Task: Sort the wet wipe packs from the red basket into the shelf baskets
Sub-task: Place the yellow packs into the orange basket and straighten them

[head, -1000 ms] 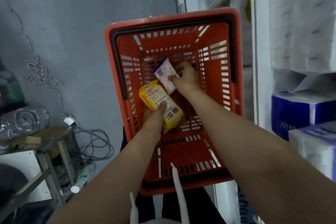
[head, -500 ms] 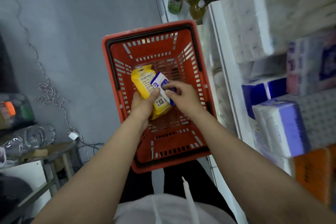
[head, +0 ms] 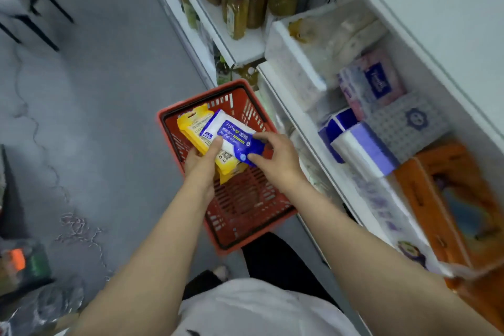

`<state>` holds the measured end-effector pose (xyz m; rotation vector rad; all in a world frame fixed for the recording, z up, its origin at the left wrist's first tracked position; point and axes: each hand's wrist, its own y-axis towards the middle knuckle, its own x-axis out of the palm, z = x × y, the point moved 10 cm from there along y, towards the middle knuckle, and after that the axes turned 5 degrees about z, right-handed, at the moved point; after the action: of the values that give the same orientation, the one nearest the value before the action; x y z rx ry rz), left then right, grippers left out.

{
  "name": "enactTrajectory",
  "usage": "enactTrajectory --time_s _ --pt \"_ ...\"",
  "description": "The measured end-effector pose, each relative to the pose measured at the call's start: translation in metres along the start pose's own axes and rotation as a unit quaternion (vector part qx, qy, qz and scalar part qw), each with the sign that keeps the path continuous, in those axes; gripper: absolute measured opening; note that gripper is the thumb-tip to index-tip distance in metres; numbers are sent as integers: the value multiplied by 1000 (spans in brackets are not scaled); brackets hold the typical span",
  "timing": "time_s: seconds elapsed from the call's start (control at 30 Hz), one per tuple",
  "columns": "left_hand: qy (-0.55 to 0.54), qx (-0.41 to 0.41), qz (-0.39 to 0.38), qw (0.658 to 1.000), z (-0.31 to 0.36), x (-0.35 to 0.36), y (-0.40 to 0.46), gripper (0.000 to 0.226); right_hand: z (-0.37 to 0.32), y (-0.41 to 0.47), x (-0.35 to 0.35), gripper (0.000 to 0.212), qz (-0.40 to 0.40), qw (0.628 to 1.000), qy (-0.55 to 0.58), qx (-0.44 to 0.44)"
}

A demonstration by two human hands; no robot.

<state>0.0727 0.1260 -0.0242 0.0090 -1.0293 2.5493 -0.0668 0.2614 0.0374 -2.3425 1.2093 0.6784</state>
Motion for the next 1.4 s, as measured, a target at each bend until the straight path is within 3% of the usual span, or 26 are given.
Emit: enactTrajectory --time_s 0.13,0.3,0.47,0.7,0.87,0.97,1.07,1.2,1.4 --pt "24 15 -92 995 4 3 -42 43 -7 -48 -22 33 36 993 80 76" --pt "44 -4 -187 981 0 4 -107 39 -25 -121 -68 29 82 982 139 102" --pt "76 -8 -311 947 -14 40 -183 47 -26 -196 -137 50 187 954 188 139" --pt "118 -23 -411 903 -57 86 -294 40 -41 -315 -231 50 254 936 227 92" --pt "139 -21 -482 865 -100 120 -403 28 -26 -413 -296 34 310 922 217 83" --pt "155 -12 -512 845 -135 136 -475 33 -9 -484 -334 44 350 910 201 92" --pt "172 -4 -539 824 -179 144 -551 48 16 -573 -382 47 435 876 190 90" --pt "202 -5 -575 793 -249 144 -655 37 59 -721 -445 44 552 803 206 88" --pt "245 2 -622 744 -338 136 -786 34 109 -870 -492 39 615 755 214 78"
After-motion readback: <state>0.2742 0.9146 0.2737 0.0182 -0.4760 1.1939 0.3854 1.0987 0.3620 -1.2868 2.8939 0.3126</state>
